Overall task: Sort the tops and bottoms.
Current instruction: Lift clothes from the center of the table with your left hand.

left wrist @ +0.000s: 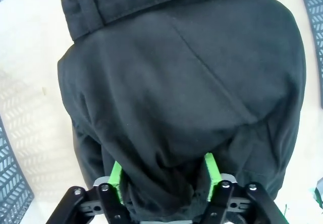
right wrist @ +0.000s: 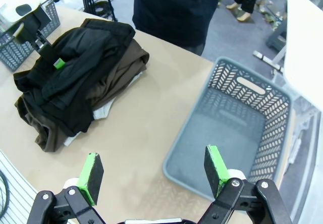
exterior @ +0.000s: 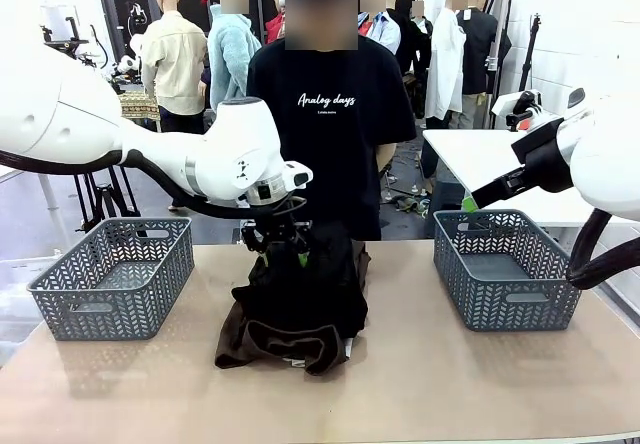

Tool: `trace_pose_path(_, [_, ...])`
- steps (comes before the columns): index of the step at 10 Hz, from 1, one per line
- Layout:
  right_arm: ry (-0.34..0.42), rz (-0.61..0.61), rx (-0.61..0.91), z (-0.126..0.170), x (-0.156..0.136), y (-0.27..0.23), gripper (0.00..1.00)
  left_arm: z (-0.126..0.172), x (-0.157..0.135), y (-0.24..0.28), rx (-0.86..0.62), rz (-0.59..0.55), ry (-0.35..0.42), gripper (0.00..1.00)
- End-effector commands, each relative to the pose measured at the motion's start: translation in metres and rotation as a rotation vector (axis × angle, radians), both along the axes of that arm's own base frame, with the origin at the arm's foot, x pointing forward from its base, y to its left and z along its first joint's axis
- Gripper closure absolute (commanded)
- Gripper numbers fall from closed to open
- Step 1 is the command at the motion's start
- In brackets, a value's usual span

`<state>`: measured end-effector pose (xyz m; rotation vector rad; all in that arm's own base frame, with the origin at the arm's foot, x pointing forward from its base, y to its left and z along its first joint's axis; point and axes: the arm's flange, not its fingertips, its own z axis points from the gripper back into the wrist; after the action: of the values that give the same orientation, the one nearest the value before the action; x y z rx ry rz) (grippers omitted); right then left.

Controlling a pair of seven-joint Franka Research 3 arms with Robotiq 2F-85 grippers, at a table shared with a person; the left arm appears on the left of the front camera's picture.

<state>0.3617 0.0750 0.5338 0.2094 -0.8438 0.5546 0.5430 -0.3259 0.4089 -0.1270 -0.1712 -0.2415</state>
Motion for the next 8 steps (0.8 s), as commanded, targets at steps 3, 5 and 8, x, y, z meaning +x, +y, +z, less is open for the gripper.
trace_pose_path(3, [0.003,0.005,0.001,-0.001,0.001,0.000,0.00,0.002,0.001,-0.014,0.021,0.036,0.009,0.53])
trace_pose_path(5, [0.003,0.005,0.001,-0.001,0.001,0.000,0.00,0.003,-0.001,-0.016,0.009,0.053,0.016,0.69])
trace_pose_path(8, [0.003,0.005,0.001,-0.001,0.001,0.000,0.00,0.003,-0.002,-0.020,0.015,0.057,0.023,0.92])
